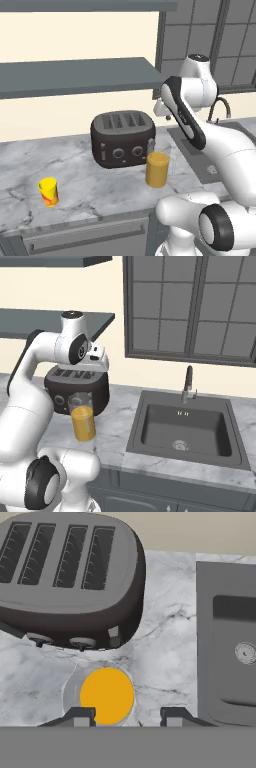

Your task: Place the pitcher and cup on the dining counter for serving.

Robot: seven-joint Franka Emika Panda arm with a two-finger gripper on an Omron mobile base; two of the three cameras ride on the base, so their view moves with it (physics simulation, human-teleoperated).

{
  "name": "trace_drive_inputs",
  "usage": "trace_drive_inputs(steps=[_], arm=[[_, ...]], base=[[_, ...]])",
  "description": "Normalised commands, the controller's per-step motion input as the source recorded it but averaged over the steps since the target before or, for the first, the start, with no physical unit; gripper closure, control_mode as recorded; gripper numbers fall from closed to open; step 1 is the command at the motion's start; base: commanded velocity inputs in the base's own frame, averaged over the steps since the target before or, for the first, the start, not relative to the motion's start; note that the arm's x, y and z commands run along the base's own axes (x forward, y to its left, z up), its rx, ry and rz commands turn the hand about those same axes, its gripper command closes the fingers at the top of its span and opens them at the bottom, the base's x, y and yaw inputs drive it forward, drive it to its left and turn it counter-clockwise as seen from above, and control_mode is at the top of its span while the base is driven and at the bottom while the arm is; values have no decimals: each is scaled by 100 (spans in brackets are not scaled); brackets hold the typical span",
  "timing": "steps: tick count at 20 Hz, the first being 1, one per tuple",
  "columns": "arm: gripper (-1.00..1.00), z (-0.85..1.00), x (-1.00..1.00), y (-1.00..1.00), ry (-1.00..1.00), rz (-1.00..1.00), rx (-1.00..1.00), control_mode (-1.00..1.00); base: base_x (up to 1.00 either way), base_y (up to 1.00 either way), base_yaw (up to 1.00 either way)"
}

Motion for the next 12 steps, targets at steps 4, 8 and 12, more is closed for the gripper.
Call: trace_drive_inputs(steps=[4,8,12], arm=[[-100,0,-5,0,0,0,0,-100],[-100,-5,-2,-4,0,0,0,-100],[-100,-34,-14,-8,0,14,2,-100]], base=[[0,0,0],[0,0,0],[0,0,0]])
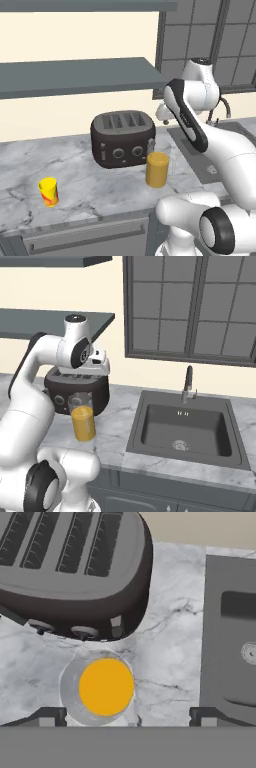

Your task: Place the pitcher and cup on the dining counter for serving.

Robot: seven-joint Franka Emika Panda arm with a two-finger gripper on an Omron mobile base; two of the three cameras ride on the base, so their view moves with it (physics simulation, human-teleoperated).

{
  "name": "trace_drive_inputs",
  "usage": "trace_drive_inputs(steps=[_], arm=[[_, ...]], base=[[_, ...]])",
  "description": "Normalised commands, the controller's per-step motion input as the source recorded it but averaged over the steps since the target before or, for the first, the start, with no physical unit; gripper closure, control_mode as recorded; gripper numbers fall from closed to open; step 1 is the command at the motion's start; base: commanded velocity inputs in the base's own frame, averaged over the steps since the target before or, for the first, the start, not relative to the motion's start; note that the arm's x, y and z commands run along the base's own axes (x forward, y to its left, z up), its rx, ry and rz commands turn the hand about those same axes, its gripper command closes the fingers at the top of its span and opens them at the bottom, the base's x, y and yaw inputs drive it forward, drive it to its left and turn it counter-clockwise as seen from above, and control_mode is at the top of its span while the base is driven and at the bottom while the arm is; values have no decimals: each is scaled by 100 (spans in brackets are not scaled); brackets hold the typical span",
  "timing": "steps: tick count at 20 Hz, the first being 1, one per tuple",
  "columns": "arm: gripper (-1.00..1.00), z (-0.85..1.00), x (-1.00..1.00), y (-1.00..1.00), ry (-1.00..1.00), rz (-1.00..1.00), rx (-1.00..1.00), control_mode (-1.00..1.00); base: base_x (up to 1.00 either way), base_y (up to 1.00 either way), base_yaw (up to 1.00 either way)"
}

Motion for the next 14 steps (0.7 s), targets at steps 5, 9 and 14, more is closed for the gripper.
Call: trace_drive_inputs(steps=[5,9,14], arm=[[-100,-55,-8,-12,0,17,10,-100],[-100,-70,-6,-16,0,16,9,-100],[-100,-62,-6,-10,5,7,0,-100]], base=[[0,0,0],[0,0,0],[0,0,0]])
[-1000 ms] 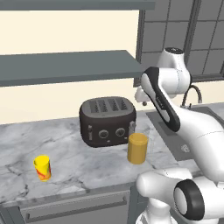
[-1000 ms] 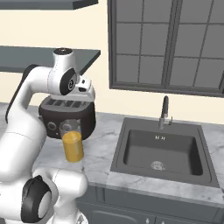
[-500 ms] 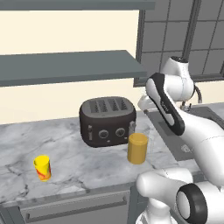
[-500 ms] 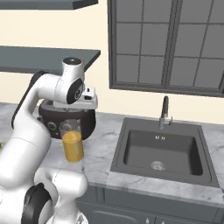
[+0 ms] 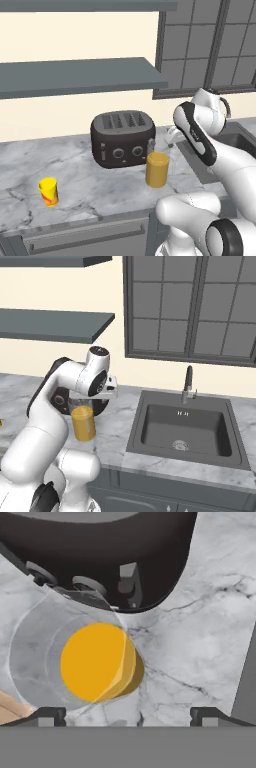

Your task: Place the pitcher and cup on the dining counter for serving.

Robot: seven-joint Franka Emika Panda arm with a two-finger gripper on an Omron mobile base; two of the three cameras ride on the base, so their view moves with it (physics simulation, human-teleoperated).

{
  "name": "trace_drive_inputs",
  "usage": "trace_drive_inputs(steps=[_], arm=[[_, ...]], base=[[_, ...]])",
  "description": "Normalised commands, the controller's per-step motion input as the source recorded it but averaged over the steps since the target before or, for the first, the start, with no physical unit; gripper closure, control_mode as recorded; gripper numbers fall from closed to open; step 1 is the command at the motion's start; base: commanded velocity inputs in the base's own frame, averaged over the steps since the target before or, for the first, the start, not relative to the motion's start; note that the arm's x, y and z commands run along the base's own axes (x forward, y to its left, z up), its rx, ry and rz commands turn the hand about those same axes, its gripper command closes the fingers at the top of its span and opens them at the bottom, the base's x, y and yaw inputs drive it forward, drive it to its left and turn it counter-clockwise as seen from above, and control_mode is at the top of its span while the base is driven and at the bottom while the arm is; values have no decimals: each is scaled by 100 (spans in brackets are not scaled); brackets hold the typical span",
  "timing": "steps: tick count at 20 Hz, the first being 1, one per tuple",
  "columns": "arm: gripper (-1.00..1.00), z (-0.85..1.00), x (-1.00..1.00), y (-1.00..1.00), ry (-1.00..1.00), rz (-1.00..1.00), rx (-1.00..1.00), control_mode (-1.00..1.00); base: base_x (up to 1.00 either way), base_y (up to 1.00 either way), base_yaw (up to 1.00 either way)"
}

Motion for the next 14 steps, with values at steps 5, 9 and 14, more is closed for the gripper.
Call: trace_drive_inputs(steps=[5,9,14], arm=[[-100,-62,0,-2,11,0,0,-100],[-100,-30,1,0,2,0,0,-100],[-100,-38,5,0,0,1,1,-100]], base=[[0,0,0],[0,0,0],[0,0,0]])
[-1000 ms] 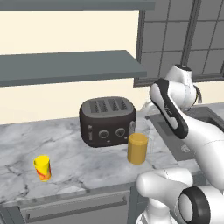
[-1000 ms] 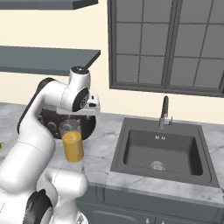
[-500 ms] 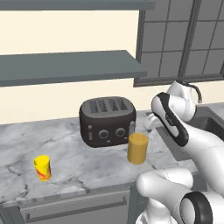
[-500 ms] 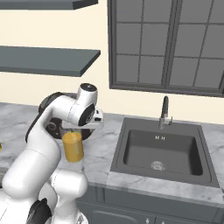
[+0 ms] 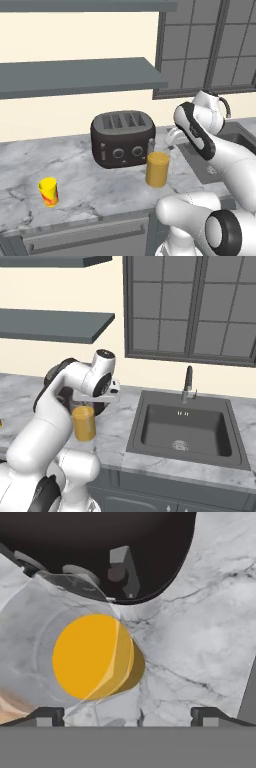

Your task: Place the pitcher and cup on the dining counter for serving.

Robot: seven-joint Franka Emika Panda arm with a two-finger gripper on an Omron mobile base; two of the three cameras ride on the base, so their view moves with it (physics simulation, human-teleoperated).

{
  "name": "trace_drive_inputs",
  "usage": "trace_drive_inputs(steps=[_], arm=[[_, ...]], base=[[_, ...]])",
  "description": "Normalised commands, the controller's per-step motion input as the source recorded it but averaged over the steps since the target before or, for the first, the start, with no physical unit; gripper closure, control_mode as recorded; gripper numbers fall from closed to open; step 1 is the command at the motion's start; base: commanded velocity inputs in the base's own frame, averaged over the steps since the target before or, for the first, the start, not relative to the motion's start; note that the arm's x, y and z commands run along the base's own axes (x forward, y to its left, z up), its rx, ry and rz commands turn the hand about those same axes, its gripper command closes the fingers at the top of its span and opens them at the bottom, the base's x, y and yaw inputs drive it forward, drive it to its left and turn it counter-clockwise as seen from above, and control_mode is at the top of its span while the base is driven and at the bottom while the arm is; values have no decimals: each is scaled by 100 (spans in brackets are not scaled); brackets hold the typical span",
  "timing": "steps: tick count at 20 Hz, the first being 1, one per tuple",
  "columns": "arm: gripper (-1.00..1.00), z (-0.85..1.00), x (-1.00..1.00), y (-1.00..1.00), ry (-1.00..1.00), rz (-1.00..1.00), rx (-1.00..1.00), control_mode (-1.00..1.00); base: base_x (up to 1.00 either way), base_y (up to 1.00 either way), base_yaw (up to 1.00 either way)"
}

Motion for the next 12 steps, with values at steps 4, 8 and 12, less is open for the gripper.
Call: trace_drive_inputs(steps=[4,8,12], arm=[[-100,-20,-31,-14,-3,12,6,-100],[-100,0,-29,0,-4,10,0,-100],[-100,8,-3,0,-2,1,0,-100]], base=[[0,0,0],[0,0,0],[0,0,0]])
